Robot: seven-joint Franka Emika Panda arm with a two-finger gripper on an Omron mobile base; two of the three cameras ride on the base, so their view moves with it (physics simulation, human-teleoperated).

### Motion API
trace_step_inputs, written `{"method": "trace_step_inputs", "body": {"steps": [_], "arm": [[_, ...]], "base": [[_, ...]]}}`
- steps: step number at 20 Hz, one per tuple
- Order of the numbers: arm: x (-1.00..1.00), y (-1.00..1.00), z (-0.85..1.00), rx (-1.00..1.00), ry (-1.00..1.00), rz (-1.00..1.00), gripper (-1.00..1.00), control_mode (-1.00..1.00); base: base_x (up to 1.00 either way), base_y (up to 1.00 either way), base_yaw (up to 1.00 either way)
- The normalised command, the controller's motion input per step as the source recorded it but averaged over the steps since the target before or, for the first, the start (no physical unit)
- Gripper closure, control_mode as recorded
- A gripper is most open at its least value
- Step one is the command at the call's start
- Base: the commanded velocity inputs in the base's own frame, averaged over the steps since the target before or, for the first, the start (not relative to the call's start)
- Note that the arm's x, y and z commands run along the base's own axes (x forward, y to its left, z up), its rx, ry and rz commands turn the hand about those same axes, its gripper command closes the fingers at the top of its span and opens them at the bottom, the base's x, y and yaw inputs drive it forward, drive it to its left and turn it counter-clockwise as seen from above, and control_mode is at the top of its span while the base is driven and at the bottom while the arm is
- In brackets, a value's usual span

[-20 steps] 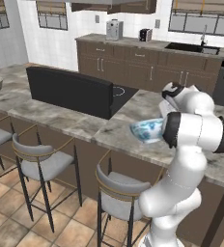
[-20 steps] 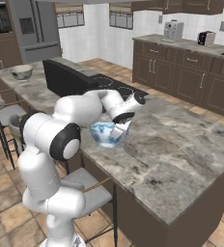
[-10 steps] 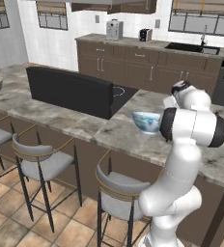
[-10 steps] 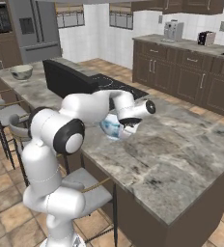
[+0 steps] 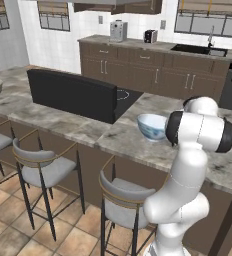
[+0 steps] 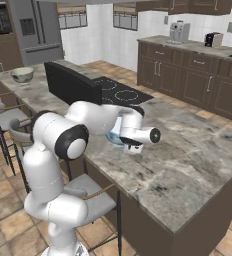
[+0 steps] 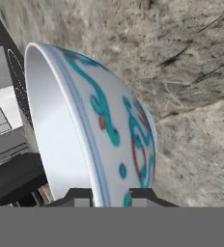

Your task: Pick up the bowls from the cabinet and place each bowl in front of a stool on the dining counter.

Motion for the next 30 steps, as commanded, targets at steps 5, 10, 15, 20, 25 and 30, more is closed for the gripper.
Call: {"method": "trace_step_inputs", "body": {"steps": [5, 10, 15, 20, 25, 30], "arm": [[0.00, 0.00, -0.40, 0.00, -0.02, 0.00, 1.00, -1.00], [0.00, 0.01, -0.01, 0.00, 0.00, 0.00, -1.00, -1.00], [0.00, 0.00, 0.00, 0.00, -0.04, 0.02, -1.00, -1.00], [0.00, -0.01, 0.20, 0.00, -0.11, 0.14, -1.00, -1.00], [-0.17, -0.14, 0.51, 0.00, -0.16, 0.17, -1.00, -1.00], [-0.66, -0.09, 0.73, -0.05, -0.02, 0.14, -1.00, -1.00]], "base": [[0.00, 0.00, 0.00], [0.00, 0.00, 0.00], [0.00, 0.00, 0.00], [0.00, 0.00, 0.00], [0.00, 0.00, 0.00], [0.00, 0.00, 0.00]]}}
